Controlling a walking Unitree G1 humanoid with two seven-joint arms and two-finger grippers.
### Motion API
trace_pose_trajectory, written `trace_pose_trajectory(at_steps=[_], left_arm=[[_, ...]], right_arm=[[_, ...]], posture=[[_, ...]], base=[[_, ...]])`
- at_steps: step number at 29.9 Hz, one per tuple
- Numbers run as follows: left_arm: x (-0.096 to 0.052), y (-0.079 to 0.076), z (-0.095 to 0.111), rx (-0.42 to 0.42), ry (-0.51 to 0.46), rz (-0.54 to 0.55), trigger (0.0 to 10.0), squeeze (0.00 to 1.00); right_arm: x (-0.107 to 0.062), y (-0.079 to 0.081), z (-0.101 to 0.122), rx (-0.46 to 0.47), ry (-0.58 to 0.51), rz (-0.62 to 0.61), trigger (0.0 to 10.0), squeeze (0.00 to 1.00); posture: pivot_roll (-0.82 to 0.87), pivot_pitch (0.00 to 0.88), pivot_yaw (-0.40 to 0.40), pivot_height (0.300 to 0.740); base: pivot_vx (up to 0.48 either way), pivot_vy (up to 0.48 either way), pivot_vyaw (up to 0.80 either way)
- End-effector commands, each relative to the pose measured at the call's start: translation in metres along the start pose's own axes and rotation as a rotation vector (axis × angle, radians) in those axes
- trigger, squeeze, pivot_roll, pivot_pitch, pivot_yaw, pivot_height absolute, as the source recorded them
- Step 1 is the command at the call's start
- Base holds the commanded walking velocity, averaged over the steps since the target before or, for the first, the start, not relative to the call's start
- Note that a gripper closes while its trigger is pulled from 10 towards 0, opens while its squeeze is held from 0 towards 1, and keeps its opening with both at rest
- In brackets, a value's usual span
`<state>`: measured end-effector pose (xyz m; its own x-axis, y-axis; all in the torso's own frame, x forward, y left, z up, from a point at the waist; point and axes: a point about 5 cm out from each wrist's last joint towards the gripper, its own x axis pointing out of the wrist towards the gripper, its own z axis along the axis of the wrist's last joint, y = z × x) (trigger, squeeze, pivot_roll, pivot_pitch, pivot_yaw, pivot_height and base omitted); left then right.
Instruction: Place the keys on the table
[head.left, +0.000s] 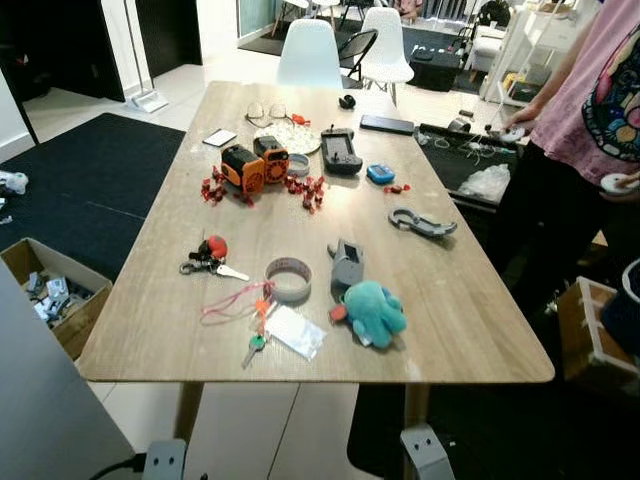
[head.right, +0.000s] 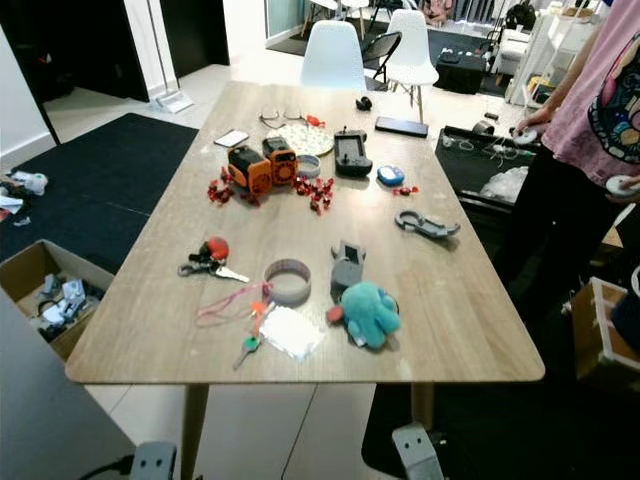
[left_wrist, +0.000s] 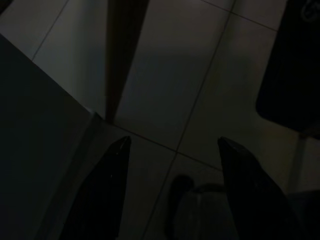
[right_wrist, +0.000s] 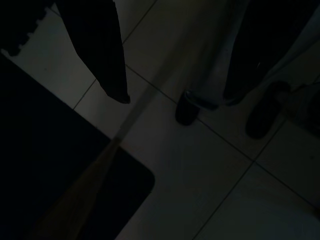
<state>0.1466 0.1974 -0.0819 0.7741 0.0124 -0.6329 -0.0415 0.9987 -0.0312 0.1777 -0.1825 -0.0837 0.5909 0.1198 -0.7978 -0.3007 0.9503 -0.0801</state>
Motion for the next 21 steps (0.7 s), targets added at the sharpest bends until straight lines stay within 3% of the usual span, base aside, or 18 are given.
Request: trace_pose_trajectory(at_steps=[1,14,21], left_arm=[[-0.0024,-0.0035,-0.0057,-0.014,0.016,-0.007,10.0,0.0],[-0.0022,-0.0034,-0.0042,-0.012,0.006,-0.01,10.0,0.0],[-0.0021,-0.0019,-0.0029,-0.002,0.0,-0.01,10.0,0.0]], right_arm=[[-0.0023,-0.0031,-0.0072,0.014,0.021,-0.01,10.0,0.0],[-0.0019,-0.0025,-0.0062,0.012,0.02,-0.008,10.0,0.0],[-0.0015,-0.0008,-0.0059,0.014,0.019,-0.005,10.0,0.0]], posture=[[0.07,0.045,-0.094,0.74],[0.08,0.048,-0.095,0.74],[0.08,0.05,-0.094,0.74]], base=[[-0.48,0.0,0.0],[-0.48,0.0,0.0],[0.0,0.0,0.0]])
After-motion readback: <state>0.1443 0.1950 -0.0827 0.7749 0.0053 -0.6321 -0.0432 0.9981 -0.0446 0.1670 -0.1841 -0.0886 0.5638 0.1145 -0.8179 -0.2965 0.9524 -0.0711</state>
